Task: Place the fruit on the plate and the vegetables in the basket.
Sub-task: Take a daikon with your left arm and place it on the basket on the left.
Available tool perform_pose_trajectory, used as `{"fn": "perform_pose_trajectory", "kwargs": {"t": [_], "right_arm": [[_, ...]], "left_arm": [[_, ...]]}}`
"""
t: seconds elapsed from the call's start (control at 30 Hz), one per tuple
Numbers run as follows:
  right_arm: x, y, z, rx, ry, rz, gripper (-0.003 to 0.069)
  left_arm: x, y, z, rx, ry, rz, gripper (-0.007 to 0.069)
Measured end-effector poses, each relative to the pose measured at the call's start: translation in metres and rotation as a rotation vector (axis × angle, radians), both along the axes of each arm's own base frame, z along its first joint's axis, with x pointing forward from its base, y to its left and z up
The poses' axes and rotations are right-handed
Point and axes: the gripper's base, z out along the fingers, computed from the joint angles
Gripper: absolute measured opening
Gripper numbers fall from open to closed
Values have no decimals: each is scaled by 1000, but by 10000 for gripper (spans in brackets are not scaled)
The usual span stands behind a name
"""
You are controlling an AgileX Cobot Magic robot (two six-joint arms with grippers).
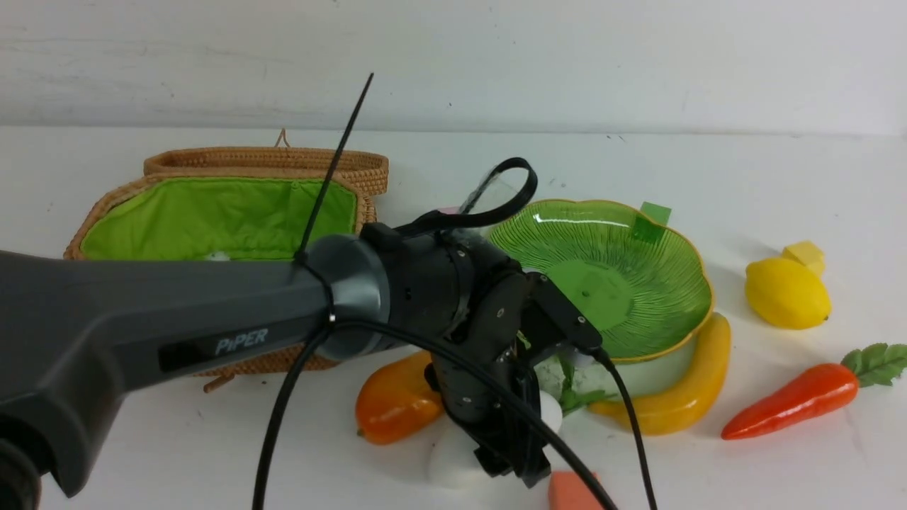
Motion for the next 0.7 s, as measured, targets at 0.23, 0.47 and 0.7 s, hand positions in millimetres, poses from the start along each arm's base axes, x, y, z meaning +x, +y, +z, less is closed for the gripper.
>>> {"fn": "perform_pose_trajectory", "kwargs": {"t": [0.23, 0.47, 0.7], "right_arm": [[0, 0, 0, 0, 0, 0, 222], [0, 0, 0, 0, 0, 0, 222], [0, 0, 0, 0, 0, 0, 222]], "left_arm": [[0, 1, 3, 5, 5, 1, 506], [-12, 12, 21, 43, 45, 3, 476], [-25, 21, 64, -23, 5, -18, -13]]}}
